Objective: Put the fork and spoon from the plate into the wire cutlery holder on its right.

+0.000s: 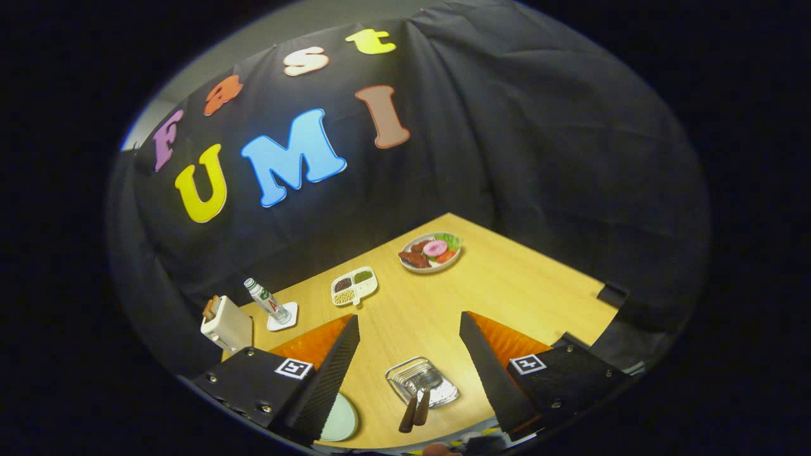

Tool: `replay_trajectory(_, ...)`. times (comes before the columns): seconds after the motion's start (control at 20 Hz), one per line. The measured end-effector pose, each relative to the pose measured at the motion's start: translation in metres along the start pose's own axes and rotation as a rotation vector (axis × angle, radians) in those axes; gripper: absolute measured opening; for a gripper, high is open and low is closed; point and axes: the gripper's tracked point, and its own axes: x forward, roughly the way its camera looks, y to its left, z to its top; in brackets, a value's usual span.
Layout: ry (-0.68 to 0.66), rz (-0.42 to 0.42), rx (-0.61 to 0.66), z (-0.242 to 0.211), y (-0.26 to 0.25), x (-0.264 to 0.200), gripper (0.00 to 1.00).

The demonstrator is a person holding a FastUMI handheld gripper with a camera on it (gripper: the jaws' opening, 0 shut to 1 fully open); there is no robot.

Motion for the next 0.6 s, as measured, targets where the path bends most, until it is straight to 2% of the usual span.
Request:
replay_trajectory(0.15,-0.179,-0.030,-0.131,0.039,0.008,-0.016,0.97)
replay_trajectory(0.35,-0.403,0.015,-0.158,0.085,0.031,-0.038,0.97)
replay_trajectory(0.6,-0.487,0.020,-0.151,0.089,0.028,-0.046,0.97)
